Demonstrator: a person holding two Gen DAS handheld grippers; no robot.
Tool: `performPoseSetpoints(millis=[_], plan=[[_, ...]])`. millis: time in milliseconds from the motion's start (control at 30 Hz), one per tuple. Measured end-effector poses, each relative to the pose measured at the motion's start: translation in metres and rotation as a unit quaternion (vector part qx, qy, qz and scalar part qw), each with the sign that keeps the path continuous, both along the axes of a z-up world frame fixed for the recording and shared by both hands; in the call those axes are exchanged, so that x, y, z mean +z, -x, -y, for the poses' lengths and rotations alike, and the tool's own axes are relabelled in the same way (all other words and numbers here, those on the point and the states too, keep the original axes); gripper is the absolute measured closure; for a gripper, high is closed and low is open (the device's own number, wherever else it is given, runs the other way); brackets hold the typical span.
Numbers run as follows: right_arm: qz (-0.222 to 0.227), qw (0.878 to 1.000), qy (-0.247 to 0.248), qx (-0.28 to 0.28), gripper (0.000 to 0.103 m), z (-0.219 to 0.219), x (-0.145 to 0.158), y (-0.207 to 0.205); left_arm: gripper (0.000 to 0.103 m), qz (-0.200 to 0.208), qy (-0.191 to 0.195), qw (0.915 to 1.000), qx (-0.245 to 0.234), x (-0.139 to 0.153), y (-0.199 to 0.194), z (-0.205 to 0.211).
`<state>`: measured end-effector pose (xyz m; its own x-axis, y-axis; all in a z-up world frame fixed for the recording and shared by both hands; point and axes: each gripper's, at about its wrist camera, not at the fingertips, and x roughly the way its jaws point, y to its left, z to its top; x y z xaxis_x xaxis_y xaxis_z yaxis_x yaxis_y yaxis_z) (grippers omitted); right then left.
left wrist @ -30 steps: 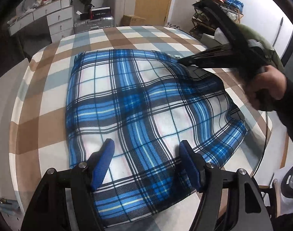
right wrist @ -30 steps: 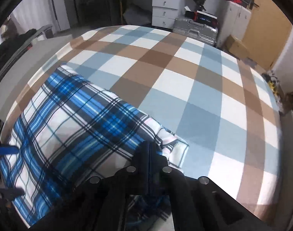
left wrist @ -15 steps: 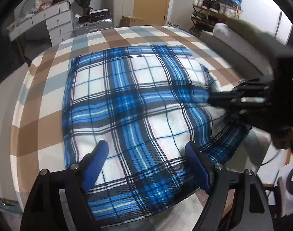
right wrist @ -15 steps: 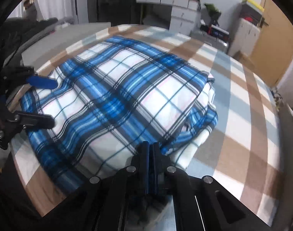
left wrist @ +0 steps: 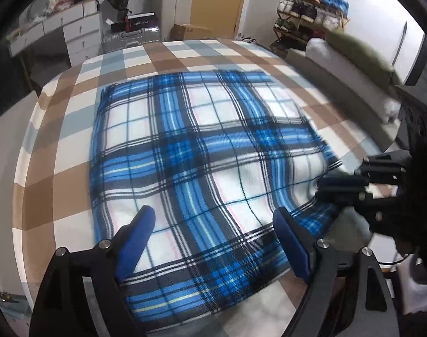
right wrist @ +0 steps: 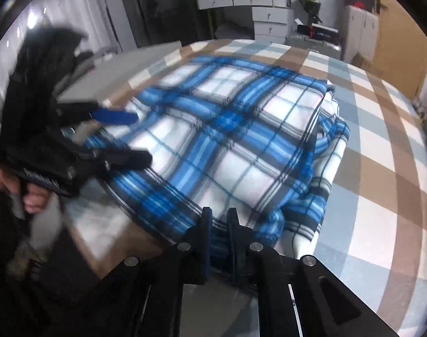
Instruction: Fold large clothes
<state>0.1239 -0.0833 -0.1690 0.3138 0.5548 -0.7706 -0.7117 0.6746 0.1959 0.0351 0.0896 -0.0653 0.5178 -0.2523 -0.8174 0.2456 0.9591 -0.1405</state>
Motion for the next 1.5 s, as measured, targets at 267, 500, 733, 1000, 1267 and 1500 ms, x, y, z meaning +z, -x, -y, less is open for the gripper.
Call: performPoseSetpoints(millis=[267,500,733,1000,1267,1500], plan=[[-0.025,0.995,0.013,-0.097,0.035,0.001,0.004,-0.059,0.020,-0.047,0.025,0.9961,0.070,0.003,-0.029,-0.059],[-0.070,0.992,0.014,-0.103,0.032,-0.015,-0.024,-0.090,0.021,-0.149,0.113,0.9820,0.024,-0.027,-0.071,-0.075],[-0.071,0.995,-0.001,-0.071,0.040,-0.015,-0.021,-0.085,0.035,-0.152,0.089,0.9843,0.013,-0.023,-0.072,-0.067],[-0.064,0.993,-0.018,-0.095,0.047,0.020,-0.003,-0.091,0.037,-0.161,0.103,0.9813,0.022,-0.026,-0.067,-0.068],[-0.131,0.987,-0.030,-0.092,0.043,0.015,-0.021,-0.098,0.038,-0.155,0.107,0.9819,0.022,-0.024,-0.071,-0.070],[-0.145,0.985,-0.080,-0.053,0.061,0.012,-0.010,-0.079,0.060,-0.120,0.101,0.9876,0.003,0.006,-0.062,-0.062]])
